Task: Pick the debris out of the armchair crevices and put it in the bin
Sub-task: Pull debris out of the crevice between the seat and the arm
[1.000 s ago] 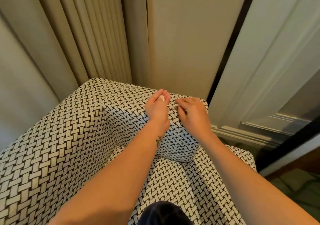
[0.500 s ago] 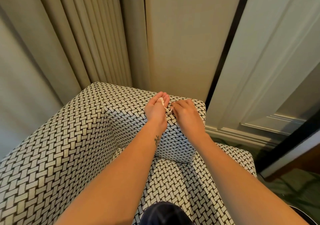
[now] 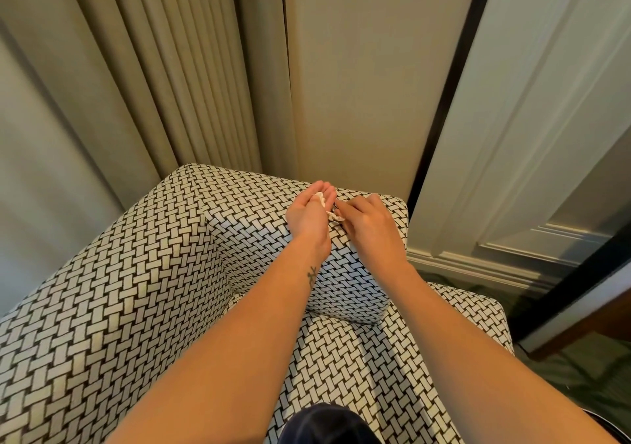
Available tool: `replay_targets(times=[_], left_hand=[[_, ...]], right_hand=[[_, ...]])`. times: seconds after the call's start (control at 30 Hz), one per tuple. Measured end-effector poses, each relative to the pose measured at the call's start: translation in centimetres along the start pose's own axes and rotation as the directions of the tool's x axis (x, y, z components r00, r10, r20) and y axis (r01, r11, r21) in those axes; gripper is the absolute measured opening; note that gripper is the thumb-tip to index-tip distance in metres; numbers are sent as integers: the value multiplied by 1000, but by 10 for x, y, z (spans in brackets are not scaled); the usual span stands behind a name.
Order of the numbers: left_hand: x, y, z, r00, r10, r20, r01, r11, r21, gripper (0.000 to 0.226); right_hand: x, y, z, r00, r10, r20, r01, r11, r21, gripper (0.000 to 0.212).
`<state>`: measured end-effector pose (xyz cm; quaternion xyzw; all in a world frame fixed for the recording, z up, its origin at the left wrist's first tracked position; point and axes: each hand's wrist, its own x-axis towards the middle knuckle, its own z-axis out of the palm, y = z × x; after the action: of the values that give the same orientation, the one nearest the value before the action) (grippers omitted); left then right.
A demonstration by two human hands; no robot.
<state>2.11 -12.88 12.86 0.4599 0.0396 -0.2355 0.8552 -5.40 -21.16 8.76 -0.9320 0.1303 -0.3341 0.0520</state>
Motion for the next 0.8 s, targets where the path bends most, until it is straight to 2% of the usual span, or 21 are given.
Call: replay_targets(times=[0.23, 0.4, 0.6, 0.8], left_hand=[[-1, 2, 0, 1000, -14, 11, 14, 1000, -20, 31], [-2, 1, -1, 1000, -11, 15, 12, 1000, -25, 31], [2, -1, -1, 1000, 2, 10, -2, 1000, -22, 32], [5, -1, -1, 1000, 2, 15, -2, 1000, -19, 33]], right_hand=[[-3, -2, 1, 1000, -19, 5, 19, 1000, -25, 23], [-1, -5, 0, 999, 44, -12, -44, 999, 16, 19], [9, -13, 4, 997, 58, 43, -52, 991, -125, 23], [13, -16, 6, 998, 56, 32, -49, 984, -172, 29]])
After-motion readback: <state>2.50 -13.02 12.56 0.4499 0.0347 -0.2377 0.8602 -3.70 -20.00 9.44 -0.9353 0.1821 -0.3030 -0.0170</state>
